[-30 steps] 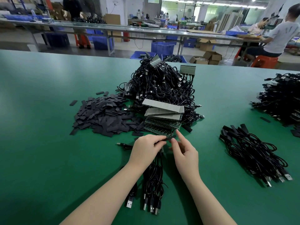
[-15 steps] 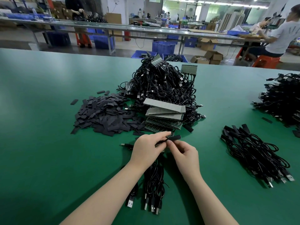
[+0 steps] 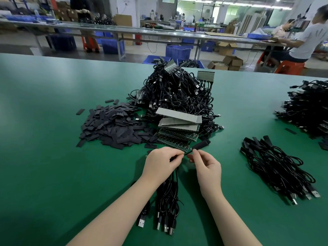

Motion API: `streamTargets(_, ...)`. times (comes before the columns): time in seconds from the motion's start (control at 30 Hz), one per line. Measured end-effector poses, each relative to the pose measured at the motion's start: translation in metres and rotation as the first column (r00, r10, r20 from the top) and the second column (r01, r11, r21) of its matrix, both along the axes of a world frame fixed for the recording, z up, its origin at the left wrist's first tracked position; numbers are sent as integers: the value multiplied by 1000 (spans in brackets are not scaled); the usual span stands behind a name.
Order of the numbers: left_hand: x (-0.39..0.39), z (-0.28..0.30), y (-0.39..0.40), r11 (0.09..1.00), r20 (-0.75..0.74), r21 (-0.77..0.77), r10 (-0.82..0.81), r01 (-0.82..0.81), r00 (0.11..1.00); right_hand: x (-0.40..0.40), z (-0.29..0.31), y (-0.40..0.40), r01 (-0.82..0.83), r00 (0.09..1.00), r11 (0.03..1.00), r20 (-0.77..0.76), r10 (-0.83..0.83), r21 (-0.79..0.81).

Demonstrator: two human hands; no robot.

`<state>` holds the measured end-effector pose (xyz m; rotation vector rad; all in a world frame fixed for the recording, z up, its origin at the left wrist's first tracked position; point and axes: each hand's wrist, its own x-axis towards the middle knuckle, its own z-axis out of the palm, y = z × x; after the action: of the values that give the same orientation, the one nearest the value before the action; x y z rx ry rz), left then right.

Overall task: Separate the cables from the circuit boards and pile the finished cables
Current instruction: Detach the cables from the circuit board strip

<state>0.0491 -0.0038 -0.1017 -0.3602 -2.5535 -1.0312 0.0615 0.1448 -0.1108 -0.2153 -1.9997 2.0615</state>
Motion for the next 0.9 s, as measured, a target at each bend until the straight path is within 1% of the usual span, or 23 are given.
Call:
streamTargets(0.17, -1, 1, 0, 999, 40, -29, -43, 44, 998, -1, -2, 0, -38, 999, 997, -7, 39, 62)
streamTargets(0.23, -2, 1, 0, 997, 42, -47, -55, 57, 998, -1, -2, -1, -72, 997, 989, -4, 73, 130)
streamTargets(0.33, 0, 3, -1, 998, -11, -4, -60, 60, 998, 0, -1, -2, -80, 997, 981, -2, 81, 177)
streamTargets(0.37, 1, 4, -1, 998, -55, 31, -49, 51, 997, 0, 0, -2, -57, 998, 986, -11, 59, 155)
streamTargets(0.4, 3, 5, 0, 998, -106, 60, -28, 34, 994, 0, 2, -2, -17, 1000, 995, -19, 19, 98)
streamTargets(0.47, 3, 6, 0, 995, -192, 93, 39, -21, 981, 0, 8, 3, 89, 996, 991, -5, -90, -105)
streamTargets(0.5, 3, 6, 0, 993, -204, 103, 72, -52, 976, -1, 14, 7, 143, 989, 971, 7, -145, -190)
streamTargets(0.53, 2, 6, 0, 991, -195, 114, 97, -76, 976, -2, 23, 13, 191, 981, 952, 5, -196, -240)
streamTargets(0.6, 1, 6, -1, 987, -156, 132, 112, -92, 981, -1, 45, 31, 274, 953, 925, -54, -297, -263)
streamTargets(0.63, 1, 6, -1, 987, -140, 134, 107, -88, 984, -1, 58, 42, 312, 936, 921, -94, -341, -232)
streamTargets(0.67, 1, 6, -1, 988, -130, 131, 99, -82, 987, 0, 70, 54, 348, 920, 924, -130, -369, -160)
streamTargets(0.7, 0, 5, -1, 989, -122, 126, 92, -77, 988, 1, 82, 68, 380, 910, 924, -160, -382, -42)
streamTargets(0.73, 0, 5, 0, 990, -115, 119, 88, -74, 989, 0, 92, 83, 410, 904, 904, -185, -384, 124)
streamTargets(0.77, 0, 5, 0, 991, -109, 111, 86, -74, 990, -4, 100, 98, 432, 901, 840, -201, -385, 329)
streamTargets(0.8, -1, 5, 0, 992, -103, 102, 84, -73, 991, -8, 105, 114, 434, 898, 720, -194, -396, 542)
streamTargets(0.83, -1, 4, 0, 992, -96, 98, 84, -74, 992, -14, 107, 130, 402, 890, 566, -162, -426, 720)
streamTargets(0.87, -2, 4, 0, 992, -87, 97, 88, -79, 992, -20, 106, 144, 333, 877, 417, -116, -466, 846)
streamTargets(0.9, -2, 4, 0, 991, -79, 99, 94, -86, 992, -26, 103, 155, 243, 863, 304, -63, -501, 921)
